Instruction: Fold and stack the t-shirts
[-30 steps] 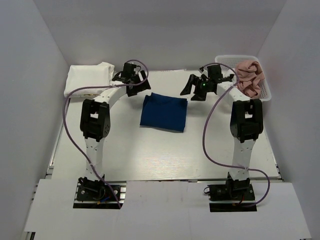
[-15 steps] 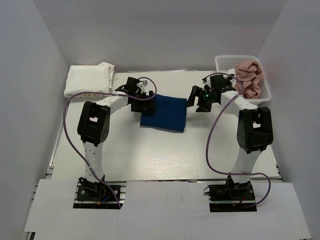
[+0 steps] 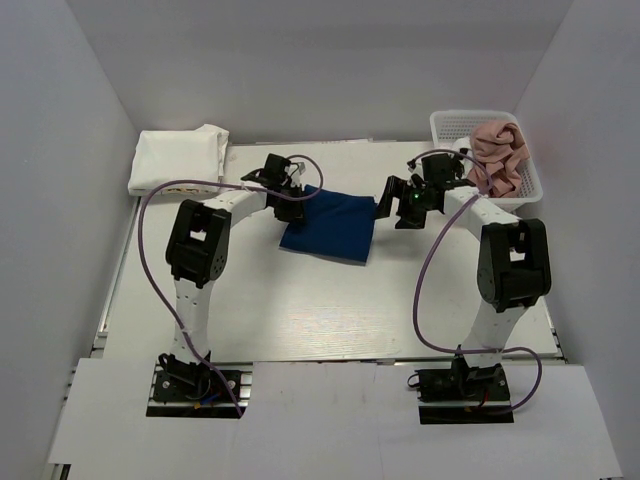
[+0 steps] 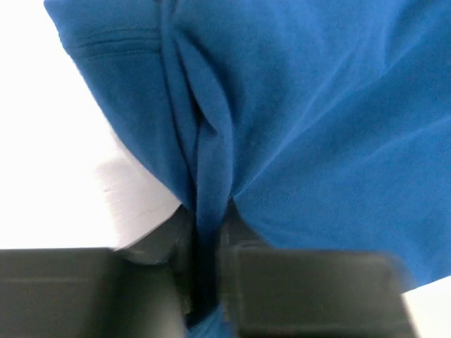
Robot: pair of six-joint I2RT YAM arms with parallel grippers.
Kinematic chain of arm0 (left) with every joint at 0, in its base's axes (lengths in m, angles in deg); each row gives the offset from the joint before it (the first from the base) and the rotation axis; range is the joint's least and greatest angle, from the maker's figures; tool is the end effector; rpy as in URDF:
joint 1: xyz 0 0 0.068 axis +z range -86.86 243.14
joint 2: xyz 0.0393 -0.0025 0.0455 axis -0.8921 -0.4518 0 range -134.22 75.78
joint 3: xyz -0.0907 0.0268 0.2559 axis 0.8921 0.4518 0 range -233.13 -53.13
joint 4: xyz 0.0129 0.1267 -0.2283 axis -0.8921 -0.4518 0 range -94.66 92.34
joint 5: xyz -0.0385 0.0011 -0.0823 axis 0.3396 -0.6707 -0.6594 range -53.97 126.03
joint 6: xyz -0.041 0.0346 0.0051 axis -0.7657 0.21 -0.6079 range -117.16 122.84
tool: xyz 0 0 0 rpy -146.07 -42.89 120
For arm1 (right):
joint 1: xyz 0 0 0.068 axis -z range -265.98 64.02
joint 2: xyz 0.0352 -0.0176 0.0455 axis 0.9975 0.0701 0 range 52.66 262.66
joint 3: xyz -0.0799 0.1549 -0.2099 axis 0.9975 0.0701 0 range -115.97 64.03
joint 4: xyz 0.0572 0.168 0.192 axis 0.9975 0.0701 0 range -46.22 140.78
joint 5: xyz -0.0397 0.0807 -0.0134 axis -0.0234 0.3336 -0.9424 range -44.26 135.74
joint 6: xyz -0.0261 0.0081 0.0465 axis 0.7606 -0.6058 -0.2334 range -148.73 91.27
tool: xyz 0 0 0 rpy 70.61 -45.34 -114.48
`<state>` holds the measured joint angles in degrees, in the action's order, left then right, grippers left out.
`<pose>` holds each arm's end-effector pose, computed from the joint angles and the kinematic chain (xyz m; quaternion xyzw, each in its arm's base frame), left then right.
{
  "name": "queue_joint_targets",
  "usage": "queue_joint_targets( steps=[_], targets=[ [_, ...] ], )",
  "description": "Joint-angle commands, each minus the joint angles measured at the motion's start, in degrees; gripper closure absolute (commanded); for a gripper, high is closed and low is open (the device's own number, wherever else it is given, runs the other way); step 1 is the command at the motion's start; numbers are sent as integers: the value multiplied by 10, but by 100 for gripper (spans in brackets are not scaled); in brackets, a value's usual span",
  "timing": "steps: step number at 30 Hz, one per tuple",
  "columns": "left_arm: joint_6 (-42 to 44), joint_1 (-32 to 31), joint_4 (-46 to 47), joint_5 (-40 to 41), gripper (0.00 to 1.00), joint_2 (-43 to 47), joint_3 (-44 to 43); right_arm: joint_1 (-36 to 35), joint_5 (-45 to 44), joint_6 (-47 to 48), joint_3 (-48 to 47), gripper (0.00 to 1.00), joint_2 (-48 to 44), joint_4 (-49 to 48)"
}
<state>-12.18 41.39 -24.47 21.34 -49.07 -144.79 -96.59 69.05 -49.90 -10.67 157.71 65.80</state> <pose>0.4265 -0.1799 0.1524 0.0892 0.9544 -0.1982 0.2046 0.3860 0.0866 0.2118 0.0205 0.9292 0.2703 0.2514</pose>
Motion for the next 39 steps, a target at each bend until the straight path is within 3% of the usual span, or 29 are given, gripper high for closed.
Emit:
queue_joint_targets(
  steps=[1, 2, 6, 11, 14, 21, 27, 30, 39],
  targets=[
    [-1, -6, -46, 20, 90, -46, 8, 2, 11, 7, 10, 10, -35, -19],
    [-1, 0, -46, 20, 99, -46, 8, 2, 10, 9, 11, 10, -40, -17],
    [14, 6, -53, 18, 100, -46, -33, 2, 2, 14, 27, 10, -60, -18],
    [72, 6, -92, 165, 100, 4, -95, 1, -17, 28, 47, 10, -90, -24],
    [118, 0, -86, 279, 100, 51, -88, -5, -50, 40, 55, 10, -104, -15],
    [258, 15, -17, 382, 100, 116, -47, 0, -73, 55, 70, 10, -124, -19],
    [352, 49, 36, 418, 100, 117, -55, -2, -68, 64, 64, 10, -118, -12],
    [378, 63, 29, 426, 100, 96, -105, -1, -59, 65, 61, 10, -113, -8],
    [391, 117, 6, 408, 100, 77, -226, -5, -66, 63, 58, 10, -117, -4]
  ],
)
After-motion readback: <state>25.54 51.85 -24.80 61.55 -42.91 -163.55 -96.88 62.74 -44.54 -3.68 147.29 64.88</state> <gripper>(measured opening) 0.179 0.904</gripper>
